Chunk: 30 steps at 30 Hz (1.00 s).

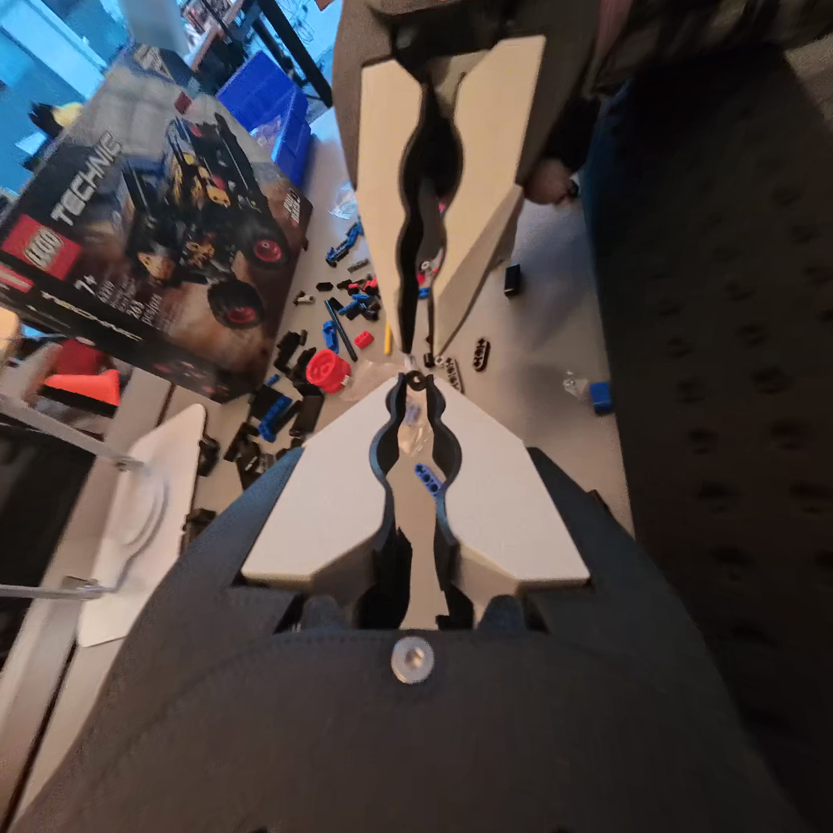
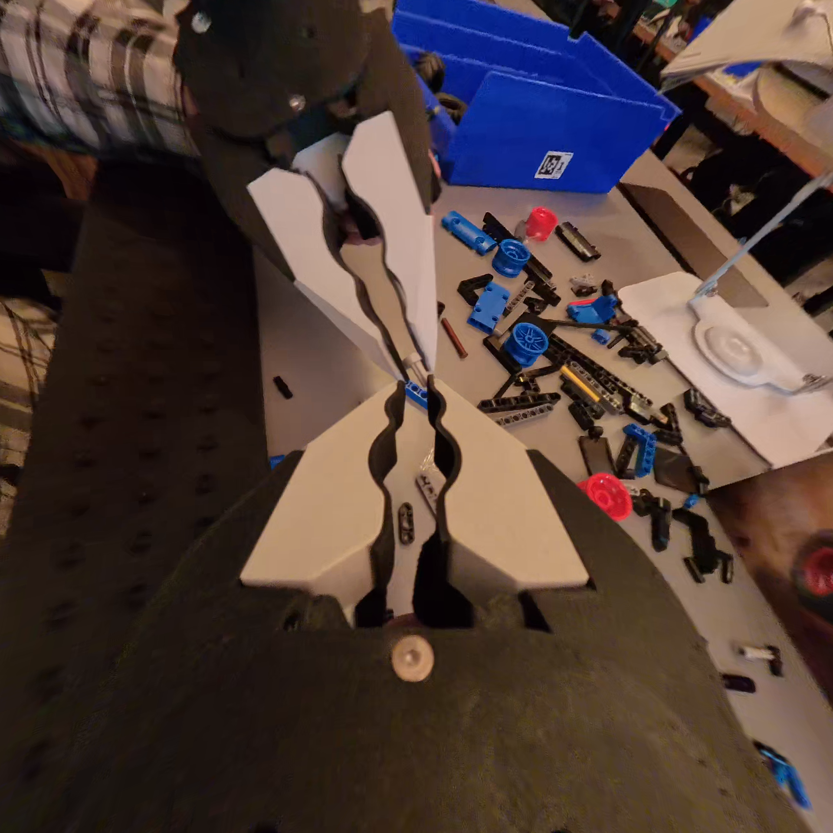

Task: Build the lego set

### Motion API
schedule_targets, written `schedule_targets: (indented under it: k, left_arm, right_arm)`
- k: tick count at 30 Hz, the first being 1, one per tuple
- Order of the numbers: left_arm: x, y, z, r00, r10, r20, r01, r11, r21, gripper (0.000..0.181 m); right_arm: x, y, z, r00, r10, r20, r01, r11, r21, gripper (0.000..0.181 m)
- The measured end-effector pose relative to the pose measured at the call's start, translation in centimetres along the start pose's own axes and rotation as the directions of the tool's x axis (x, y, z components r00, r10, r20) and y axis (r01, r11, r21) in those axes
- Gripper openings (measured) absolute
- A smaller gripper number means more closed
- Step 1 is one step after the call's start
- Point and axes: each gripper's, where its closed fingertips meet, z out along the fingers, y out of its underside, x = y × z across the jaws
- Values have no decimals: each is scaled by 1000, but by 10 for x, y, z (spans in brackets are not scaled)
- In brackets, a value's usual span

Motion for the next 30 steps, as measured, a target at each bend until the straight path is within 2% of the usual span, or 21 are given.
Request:
schedule_targets:
  k: [8,17,23,30]
  left_arm:
    - [1,-8,-3,960,262,94,-263,965,-9,6]
    - [4,-18,-8,865,468,182,-471,882,-31,6]
    - [7,-23,-9,812,543,215,-546,836,-49,5]
    - [7,-22,-9,808,547,220,-551,833,-44,5]
  right_arm:
    - [-4,-1,-4,961,226,158,-232,972,22,9]
    - [-13,-9,-8,911,304,278,-330,943,49,8]
    - [-15,-18,-15,864,355,357,-407,910,78,6]
    - [-17,-18,-14,855,359,375,-413,908,71,7]
